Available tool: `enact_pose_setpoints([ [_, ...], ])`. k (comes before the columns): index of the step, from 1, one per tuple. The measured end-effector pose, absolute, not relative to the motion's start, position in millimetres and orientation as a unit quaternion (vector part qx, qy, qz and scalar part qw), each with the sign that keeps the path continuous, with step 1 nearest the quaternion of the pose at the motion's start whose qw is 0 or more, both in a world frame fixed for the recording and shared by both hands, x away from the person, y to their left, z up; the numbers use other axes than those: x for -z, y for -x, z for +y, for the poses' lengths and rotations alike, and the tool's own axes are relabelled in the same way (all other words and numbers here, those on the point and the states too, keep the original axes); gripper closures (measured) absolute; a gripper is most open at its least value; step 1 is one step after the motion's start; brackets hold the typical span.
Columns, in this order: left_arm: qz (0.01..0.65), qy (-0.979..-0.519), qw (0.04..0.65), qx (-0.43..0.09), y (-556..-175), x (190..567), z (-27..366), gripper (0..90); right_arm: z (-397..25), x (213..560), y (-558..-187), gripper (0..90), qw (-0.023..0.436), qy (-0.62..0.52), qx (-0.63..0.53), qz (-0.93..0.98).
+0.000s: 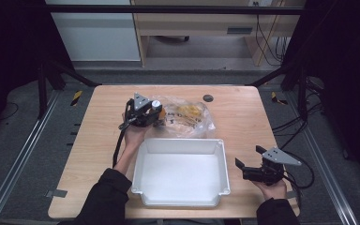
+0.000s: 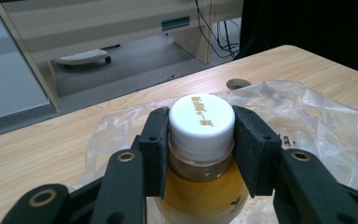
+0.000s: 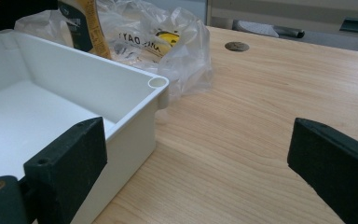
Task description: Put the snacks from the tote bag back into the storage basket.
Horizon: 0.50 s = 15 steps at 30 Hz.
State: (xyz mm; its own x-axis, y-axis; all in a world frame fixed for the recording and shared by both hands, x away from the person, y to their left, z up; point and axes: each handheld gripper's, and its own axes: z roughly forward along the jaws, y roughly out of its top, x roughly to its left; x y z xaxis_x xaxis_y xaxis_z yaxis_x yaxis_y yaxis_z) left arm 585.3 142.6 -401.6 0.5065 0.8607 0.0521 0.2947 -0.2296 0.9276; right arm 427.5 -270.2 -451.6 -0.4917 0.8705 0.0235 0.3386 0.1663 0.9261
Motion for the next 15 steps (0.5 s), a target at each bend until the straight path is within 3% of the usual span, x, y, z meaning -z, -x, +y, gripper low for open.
enact_pose_setpoints([
  [15, 0.408, -0.716, 0.477, -0.307, -584.3, 398.9, 144.7, 58.7, -271.1, 451.9, -428.0, 5.2, 0.272, -0.424, -0.486, 0.715],
])
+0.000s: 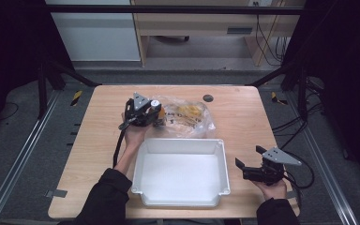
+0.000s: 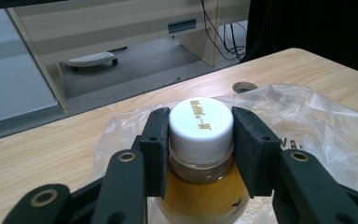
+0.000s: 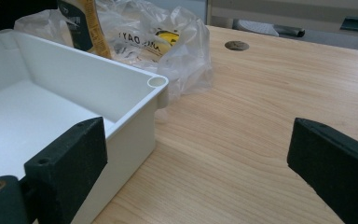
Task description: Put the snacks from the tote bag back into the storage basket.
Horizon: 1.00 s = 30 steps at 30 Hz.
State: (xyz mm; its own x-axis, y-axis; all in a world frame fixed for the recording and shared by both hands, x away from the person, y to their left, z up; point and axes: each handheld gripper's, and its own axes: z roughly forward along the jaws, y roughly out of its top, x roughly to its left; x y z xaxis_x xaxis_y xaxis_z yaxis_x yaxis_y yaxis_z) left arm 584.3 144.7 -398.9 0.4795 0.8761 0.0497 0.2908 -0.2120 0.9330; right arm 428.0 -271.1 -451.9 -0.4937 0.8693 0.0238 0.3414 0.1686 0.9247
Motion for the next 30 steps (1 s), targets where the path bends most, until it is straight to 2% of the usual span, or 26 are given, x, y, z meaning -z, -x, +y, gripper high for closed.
enact_pose_setpoints([
  [30, 0.377, -0.690, 0.515, -0.341, -554, 319, 156, 58.8, -271, 451, -428, 5.4, 0.273, -0.424, -0.487, 0.713],
])
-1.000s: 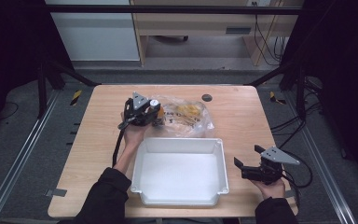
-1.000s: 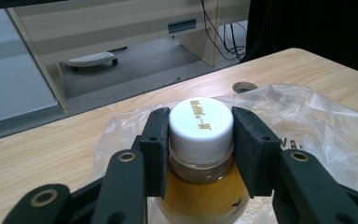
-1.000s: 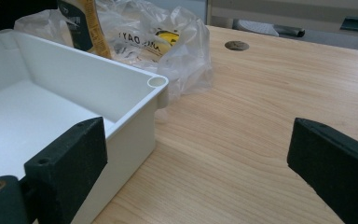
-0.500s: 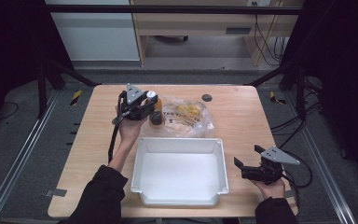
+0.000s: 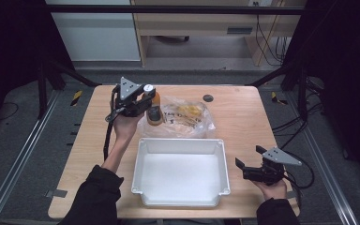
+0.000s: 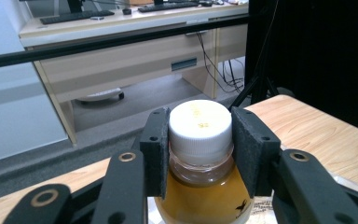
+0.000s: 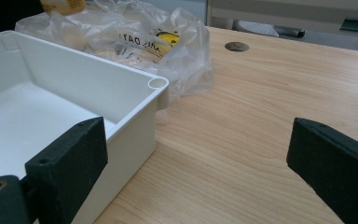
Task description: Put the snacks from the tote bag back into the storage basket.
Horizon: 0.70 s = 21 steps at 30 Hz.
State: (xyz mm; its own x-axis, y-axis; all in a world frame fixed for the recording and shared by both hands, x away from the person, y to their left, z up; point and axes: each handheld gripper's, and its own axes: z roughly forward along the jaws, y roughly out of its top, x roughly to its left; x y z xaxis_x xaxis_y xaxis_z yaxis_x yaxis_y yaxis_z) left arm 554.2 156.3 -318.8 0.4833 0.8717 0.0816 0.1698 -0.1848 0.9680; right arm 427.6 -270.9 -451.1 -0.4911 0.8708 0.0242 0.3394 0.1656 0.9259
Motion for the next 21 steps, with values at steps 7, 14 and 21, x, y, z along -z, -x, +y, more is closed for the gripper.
enact_pose_setpoints([
  [7, 0.371, -0.686, 0.522, -0.345, -541, 306, 162, 58.9, -272, 450, -427, 5.4, 0.273, -0.426, -0.490, 0.710],
  [14, 0.367, -0.684, 0.533, -0.336, -526, 299, 169, 58.9, -272, 450, -426, 5.4, 0.274, -0.426, -0.489, 0.710],
  [21, 0.348, -0.687, 0.538, -0.342, -507, 297, 171, 58.9, -272, 450, -426, 5.4, 0.274, -0.427, -0.489, 0.709],
])
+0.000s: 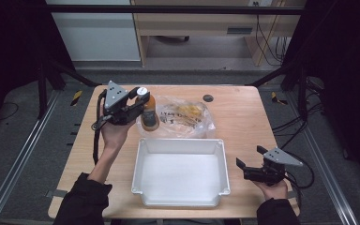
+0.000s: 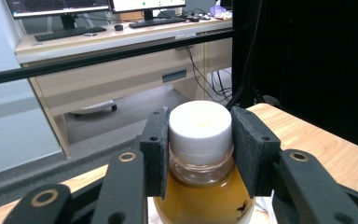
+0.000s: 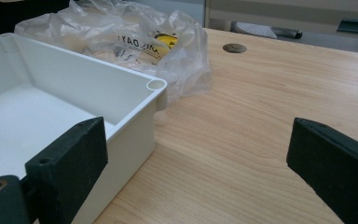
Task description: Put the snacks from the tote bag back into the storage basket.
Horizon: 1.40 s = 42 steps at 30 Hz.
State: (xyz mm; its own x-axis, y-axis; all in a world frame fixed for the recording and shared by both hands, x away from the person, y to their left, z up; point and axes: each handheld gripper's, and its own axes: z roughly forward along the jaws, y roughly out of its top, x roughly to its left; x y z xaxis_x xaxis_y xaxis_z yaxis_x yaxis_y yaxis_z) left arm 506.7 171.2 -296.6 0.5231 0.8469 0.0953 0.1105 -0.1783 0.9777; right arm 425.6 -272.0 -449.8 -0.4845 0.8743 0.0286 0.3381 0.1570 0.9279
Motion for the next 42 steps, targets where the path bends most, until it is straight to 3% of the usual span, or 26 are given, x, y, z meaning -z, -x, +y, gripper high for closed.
enact_pose_setpoints([
  [23, 0.313, -0.705, 0.553, -0.314, -451, 306, 176, 58.9, -272, 450, -425, 5.5, 0.275, -0.427, -0.489, 0.709],
  [42, 0.290, -0.726, 0.546, -0.301, -426, 329, 171, 58.9, -272, 450, -424, 5.6, 0.273, -0.427, -0.489, 0.709],
])
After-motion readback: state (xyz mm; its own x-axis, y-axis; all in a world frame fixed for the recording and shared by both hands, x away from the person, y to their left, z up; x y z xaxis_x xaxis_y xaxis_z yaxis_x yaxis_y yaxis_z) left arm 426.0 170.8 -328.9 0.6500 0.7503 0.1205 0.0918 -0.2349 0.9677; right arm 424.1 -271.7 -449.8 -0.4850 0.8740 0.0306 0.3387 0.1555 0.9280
